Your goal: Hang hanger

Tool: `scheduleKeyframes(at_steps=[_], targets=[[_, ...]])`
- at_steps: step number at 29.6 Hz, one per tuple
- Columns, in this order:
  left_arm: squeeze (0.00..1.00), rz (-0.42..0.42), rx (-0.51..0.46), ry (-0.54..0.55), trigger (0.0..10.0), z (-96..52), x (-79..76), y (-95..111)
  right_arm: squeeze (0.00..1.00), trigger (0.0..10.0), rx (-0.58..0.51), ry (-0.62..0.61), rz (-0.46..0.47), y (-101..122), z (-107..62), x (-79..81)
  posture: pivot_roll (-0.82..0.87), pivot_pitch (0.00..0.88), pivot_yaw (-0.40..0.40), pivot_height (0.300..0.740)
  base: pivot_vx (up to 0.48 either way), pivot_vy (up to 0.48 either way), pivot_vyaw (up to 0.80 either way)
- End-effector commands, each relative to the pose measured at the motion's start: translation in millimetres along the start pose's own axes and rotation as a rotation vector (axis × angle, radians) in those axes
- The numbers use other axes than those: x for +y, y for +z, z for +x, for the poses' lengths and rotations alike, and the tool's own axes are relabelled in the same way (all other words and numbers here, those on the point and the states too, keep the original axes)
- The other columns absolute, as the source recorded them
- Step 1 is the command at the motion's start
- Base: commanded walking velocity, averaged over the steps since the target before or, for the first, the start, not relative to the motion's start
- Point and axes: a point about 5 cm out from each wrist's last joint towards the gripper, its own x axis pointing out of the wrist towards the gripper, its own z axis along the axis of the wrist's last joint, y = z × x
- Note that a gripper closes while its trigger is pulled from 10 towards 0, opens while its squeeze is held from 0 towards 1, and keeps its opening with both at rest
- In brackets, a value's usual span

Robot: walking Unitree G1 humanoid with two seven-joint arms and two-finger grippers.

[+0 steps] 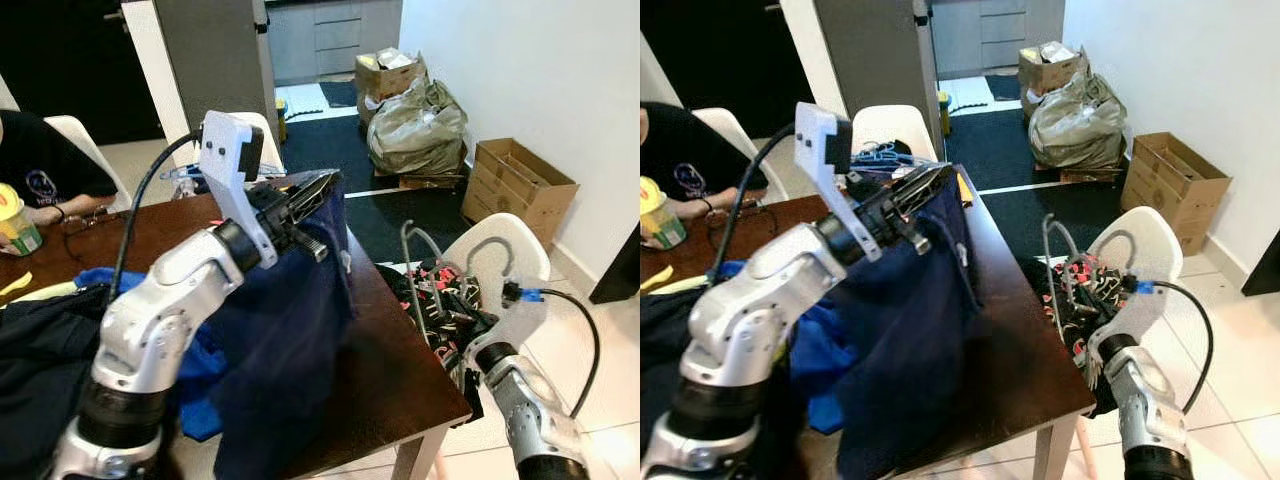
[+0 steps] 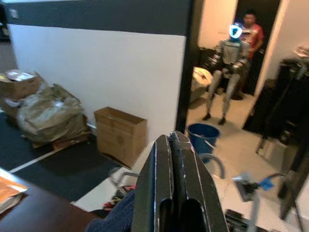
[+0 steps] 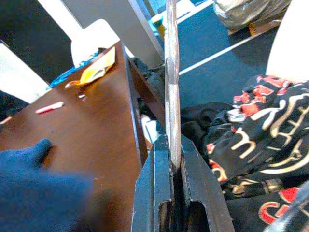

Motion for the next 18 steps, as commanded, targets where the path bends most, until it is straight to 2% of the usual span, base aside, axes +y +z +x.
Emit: scheduleKeyframes(at_steps=[1,3,6,8,10,12,14,18], targets=[[0.0,0.003,0.006,0.015,10.0,-0.6,1.6,-4,0.0,10.0,-0.003,0.004,0.028,-4,1.4,3.6,-0.01,0.0,0.088,0.74,0.0,0.0,-0.56],[0.0,-0.008,0.023,0.0,10.0,0.1,-2.7,-15,0.0,10.0,-0.027,-0.036,0.022,0,2.0,0.2,-0.03,0.0,0.109,0.74,0.0,0.0,-0.78],[0.0,-0.008,0.023,0.0,10.0,0.1,-2.7,-15,0.0,10.0,-0.027,-0.036,0.022,0,2.0,0.2,-0.03,0.0,0.109,0.74,0.0,0.0,-0.78],[0.0,-0.001,0.018,-0.03,10.0,2.7,-9.6,-21,0.0,10.0,-0.074,-0.092,0.007,10,4.2,-6.3,-0.04,0.0,0.121,0.74,0.0,0.0,-0.78],[0.0,-0.001,0.018,-0.03,10.0,2.7,-9.6,-21,0.0,10.0,-0.074,-0.092,0.007,10,4.2,-6.3,-0.04,0.0,0.121,0.74,0.0,0.0,-0.77],[0.0,0.016,0.016,-0.057,10.0,5.1,-13.6,-23,0.0,10.0,-0.102,-0.112,-0.009,19,5.6,-8.8,-0.04,0.0,0.122,0.74,0.0,0.0,-0.77],[0.0,0.027,-0.018,-0.111,10.0,10.7,-23.3,-24,0.0,10.0,-0.175,-0.128,-0.056,42,9.4,-7.8,-0.06,0.0,0.124,0.74,0.0,0.0,-0.77],[0.0,0.018,-0.061,-0.124,10.0,14.7,-28.1,-21,0.0,10.0,-0.218,-0.122,-0.081,56,11.7,-3.2,-0.06,0.0,0.125,0.74,0.0,0.0,-0.77]])
